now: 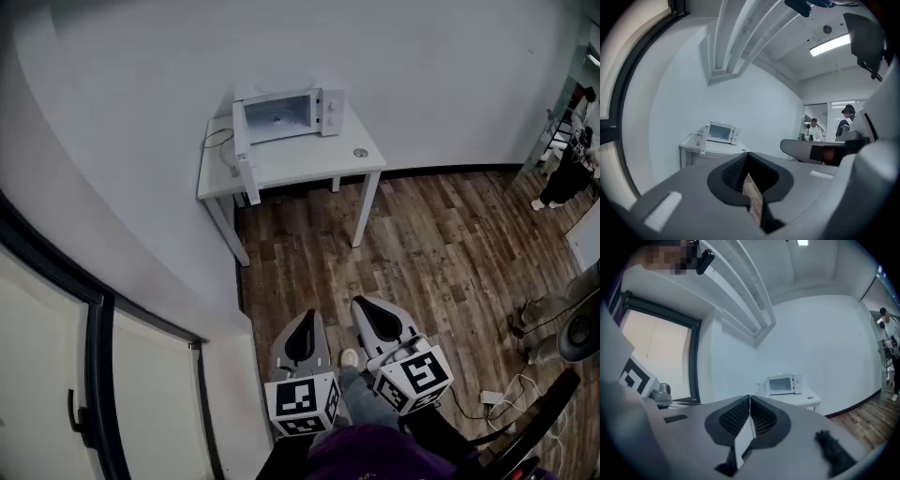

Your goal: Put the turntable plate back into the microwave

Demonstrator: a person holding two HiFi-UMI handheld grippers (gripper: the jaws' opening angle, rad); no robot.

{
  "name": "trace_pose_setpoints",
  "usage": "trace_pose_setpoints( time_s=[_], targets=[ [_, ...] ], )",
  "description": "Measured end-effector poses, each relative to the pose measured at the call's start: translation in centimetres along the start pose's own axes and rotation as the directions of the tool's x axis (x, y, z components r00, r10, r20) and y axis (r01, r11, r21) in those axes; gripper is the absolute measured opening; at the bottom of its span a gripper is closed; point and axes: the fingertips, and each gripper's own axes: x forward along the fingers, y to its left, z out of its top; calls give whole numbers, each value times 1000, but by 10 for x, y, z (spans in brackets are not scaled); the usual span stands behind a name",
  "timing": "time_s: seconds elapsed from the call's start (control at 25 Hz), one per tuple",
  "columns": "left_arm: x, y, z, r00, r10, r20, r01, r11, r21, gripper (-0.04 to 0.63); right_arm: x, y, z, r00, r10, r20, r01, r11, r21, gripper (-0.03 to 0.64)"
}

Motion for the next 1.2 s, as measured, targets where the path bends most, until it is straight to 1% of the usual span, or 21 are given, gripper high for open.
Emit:
trace_pose_setpoints(
  time_s=[0.2,0.4,0.52,0.88,1.08,1.2],
  targets=[
    [27,22,3,999,38,7,-38,999,-16,6,34,-14,-2,1000,24,-2,-24,1000,5,11],
    [66,38,18,998,60,14,-60,998,-8,6,75,-35,10,998,61,3,-61,998,-4,11],
    [96,44,23,998,60,19,-59,998,-13,6,96,-58,13,998,59,21,-59,998,-4,11],
    [197,42,53,998,54,27,-54,998,11,6,156,-139,30,999,37,16,-38,999,28,11],
    [245,54,74,997,66,37,-66,998,2,6,198,-163,41,998,66,8,-67,997,27,11],
    [268,62,83,995,87,49,-87,996,-6,6,221,-175,47,996,87,5,-88,996,25,11]
  ],
)
